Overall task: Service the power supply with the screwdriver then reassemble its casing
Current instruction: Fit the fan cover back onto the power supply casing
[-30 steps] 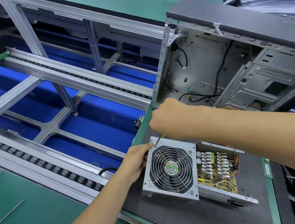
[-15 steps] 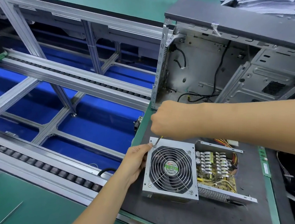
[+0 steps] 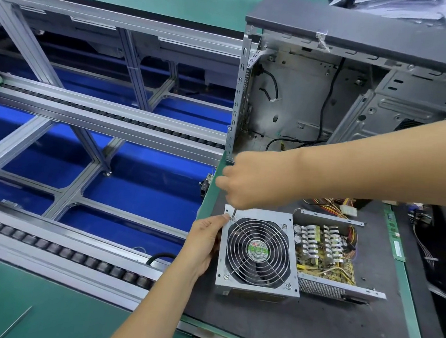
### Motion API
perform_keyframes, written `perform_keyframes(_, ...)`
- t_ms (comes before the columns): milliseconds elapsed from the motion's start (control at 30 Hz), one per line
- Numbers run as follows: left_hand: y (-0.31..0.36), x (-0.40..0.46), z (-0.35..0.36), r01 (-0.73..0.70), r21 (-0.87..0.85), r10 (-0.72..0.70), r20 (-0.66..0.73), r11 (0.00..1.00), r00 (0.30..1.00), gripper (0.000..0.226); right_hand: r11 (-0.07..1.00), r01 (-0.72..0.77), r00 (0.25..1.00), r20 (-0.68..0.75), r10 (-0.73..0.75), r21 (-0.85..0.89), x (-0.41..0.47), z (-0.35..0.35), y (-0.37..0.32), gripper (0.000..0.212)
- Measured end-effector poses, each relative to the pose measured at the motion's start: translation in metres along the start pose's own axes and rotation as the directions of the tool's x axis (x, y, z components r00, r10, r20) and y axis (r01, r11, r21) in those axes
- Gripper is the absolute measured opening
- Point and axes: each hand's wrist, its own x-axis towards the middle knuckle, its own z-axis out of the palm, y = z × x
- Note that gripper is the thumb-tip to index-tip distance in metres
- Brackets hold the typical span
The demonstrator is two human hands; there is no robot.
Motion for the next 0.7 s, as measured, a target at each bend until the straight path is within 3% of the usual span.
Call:
perform_keyframes(100,-0.001,0.0,0.0,-0.013,0.0,0.013,0.0,1.0,1.0,0.03,0.996,0.029,0.999,-0.035,-0.032,-0.083,0.001,-0.002,-0.006,0.017)
perform_keyframes(167,-0.001,-0.001,0.001,-0.016,0.001,0.016,-0.002,1.0,1.0,0.03,0.984,-0.124,0.99,0.081,0.114,0.13,0.008,-0.005,-0.009,0.016)
perform_keyframes(200,-0.001,0.0,0.001,-0.015,0.007,0.015,-0.008,1.0,1.0,0.03,0.884,-0.287,0.95,0.228,0.213,0.368,0.014,-0.004,-0.005,0.015)
perform_keyframes(233,-0.002,0.0,0.0,-0.012,0.015,0.012,-0.016,1.0,1.0,0.031,0.638,-0.478,0.869,0.43,0.244,0.604,0.019,-0.001,0.001,0.016)
perform_keyframes(267,-0.002,0.001,0.0,-0.008,0.021,0.008,-0.022,1.0,1.0,0.032,0.306,-0.633,0.77,0.618,0.157,0.711,0.024,0.002,0.009,0.019)
perform_keyframes(300,-0.003,0.001,0.0,-0.003,0.02,0.004,-0.022,1.0,1.0,0.032,0.048,-0.724,0.689,0.724,0.022,0.688,0.025,0.005,0.017,0.021)
perform_keyframes(333,-0.004,0.002,0.0,0.002,0.015,-0.002,-0.018,1.0,1.0,0.031,-0.08,-0.756,0.654,0.753,-0.07,0.649,0.024,0.009,0.023,0.022)
perform_keyframes(367,-0.004,0.002,0.0,0.008,0.011,-0.008,-0.011,1.0,1.0,0.03,-0.105,-0.752,0.659,0.746,-0.093,0.651,0.021,0.014,0.027,0.021)
perform_keyframes(400,-0.003,0.002,-0.001,0.013,0.013,-0.013,-0.005,1.0,1.0,0.03,-0.045,-0.726,0.687,0.723,-0.07,0.686,0.017,0.016,0.027,0.021)
perform_keyframes(433,-0.003,0.002,-0.001,0.017,0.019,-0.017,-0.003,1.0,1.0,0.031,0.115,-0.673,0.735,0.678,-0.003,0.731,0.013,0.017,0.024,0.021)
perform_keyframes(467,-0.003,0.003,-0.001,0.017,0.03,-0.017,-0.006,0.999,1.0,0.032,0.36,-0.579,0.8,0.595,0.079,0.731,0.008,0.016,0.018,0.016)
perform_keyframes(533,-0.003,0.005,-0.001,0.012,0.057,-0.012,-0.008,0.998,1.0,0.029,0.846,-0.238,0.959,0.253,0.128,0.477,0.001,0.014,0.007,0.011)
perform_keyframes(567,-0.003,0.005,-0.002,0.005,0.067,-0.005,-0.006,0.998,1.0,0.025,0.966,-0.033,0.998,0.067,0.016,0.255,-0.002,0.014,0.003,0.016)
perform_keyframes(633,-0.002,0.006,-0.003,-0.011,0.089,0.012,-0.003,0.996,1.0,0.021,0.968,0.228,0.964,-0.114,-0.239,-0.105,-0.012,0.014,0.003,0.026)
perform_keyframes(700,-0.002,0.006,-0.003,-0.014,0.106,0.014,-0.001,0.994,1.0,0.021,0.938,0.231,0.942,-0.183,-0.282,-0.257,-0.016,0.012,0.005,0.026)
